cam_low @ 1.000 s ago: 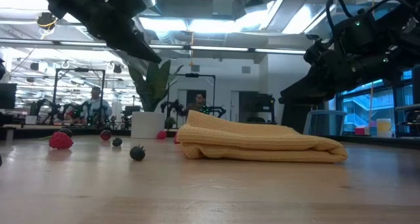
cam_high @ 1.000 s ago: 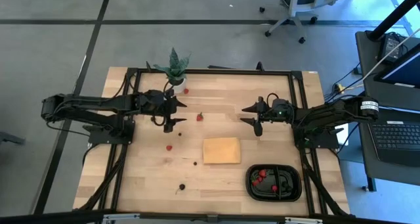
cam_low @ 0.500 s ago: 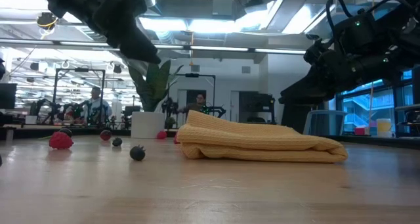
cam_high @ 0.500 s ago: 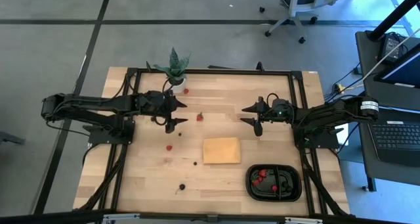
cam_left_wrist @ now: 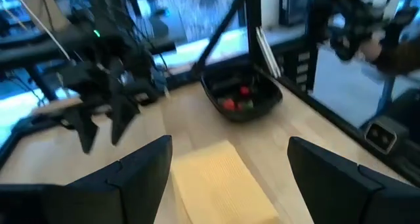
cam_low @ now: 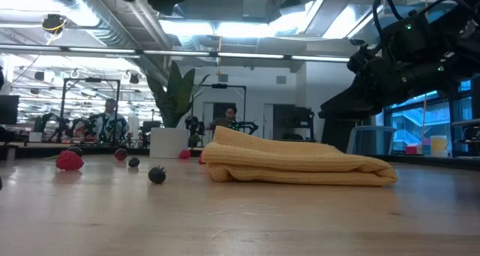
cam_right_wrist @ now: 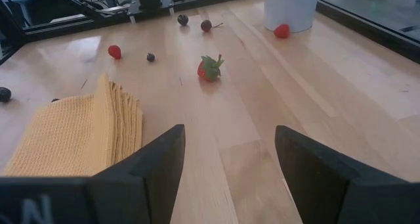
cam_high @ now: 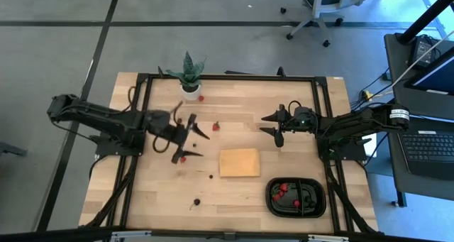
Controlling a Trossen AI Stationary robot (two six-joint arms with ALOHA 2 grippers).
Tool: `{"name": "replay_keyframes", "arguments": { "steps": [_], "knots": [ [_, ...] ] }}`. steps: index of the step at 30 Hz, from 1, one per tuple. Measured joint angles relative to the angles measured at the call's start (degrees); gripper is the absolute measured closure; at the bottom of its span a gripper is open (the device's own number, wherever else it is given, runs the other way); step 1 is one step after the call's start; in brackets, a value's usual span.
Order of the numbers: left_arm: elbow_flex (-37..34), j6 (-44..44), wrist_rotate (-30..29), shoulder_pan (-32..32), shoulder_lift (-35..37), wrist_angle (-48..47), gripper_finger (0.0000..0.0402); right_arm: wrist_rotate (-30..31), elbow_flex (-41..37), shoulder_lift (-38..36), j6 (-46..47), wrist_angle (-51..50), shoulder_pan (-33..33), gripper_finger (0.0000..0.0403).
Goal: Pick and placing Produce into tupperware
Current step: Put the bottom black cherry into the black container
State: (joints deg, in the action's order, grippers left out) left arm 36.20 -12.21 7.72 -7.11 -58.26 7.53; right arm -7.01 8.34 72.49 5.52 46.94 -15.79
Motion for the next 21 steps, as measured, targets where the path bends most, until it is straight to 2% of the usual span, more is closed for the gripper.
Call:
{"name": "replay_keyframes", "arguments": {
  "steps": [5, 9, 15, 21],
  "knots": [
    [5.1, 0.3, -8.2, -9.1, -5.7, -8.9, 0.0105, 0.0, 0.0, 0.0, 0.0, 0.0, 0.0, 0.0166],
    [10.9, 6.4, -16.3, -15.5, -12.1, -18.1, 0.0106, 0.0, 0.0, 0.0, 0.0, 0.0, 0.0, 0.0166],
    [21.2, 19.2, -20.1, -23.3, -22.0, -28.6, 0.0117, 0.0, 0.0, 0.0, 0.2, 0.0, 0.0, 0.0166],
    [29.8, 33.4, -22.2, -27.5, -30.9, -38.2, 0.0128, 0.0, 0.0, 0.0, 0.2, -1.8, 0.0, 0.0166]
  ]
}}
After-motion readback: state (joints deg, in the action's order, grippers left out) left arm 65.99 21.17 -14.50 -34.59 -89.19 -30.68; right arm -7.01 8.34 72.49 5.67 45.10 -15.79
